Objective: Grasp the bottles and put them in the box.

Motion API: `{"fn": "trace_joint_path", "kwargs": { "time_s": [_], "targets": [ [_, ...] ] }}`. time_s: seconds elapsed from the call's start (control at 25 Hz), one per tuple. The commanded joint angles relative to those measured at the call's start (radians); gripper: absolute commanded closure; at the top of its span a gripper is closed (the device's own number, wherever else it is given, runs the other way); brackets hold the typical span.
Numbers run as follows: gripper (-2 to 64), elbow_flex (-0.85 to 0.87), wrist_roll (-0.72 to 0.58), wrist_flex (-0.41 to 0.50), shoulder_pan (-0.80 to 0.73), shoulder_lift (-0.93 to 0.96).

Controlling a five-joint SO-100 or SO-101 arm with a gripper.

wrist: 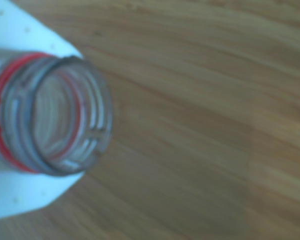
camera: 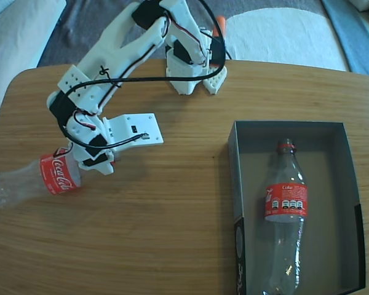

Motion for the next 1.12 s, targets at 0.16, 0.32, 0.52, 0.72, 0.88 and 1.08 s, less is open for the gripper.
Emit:
{"fn": "trace_joint_path", "kwargs": {
  "time_s": [0.16, 0.32, 0.52, 0.72, 0.88, 1.08],
  "targets": [
    [58.2, -0.043, -0.003, 0.043, -0.037, 0.072],
    [58.2, -0.052, -0.003, 0.043, -0.08, 0.137],
    [58.2, -0.057, -0.003, 0.063, -0.207, 0.287],
    [58.2, -0.15, -0.003, 0.155, -0.405, 0.387],
    [58.2, -0.249, -0.002, 0.252, -0.595, 0.416],
    [58.2, -0.368, 0.02, 0.371, -0.876, 0.411]
  ]
}}
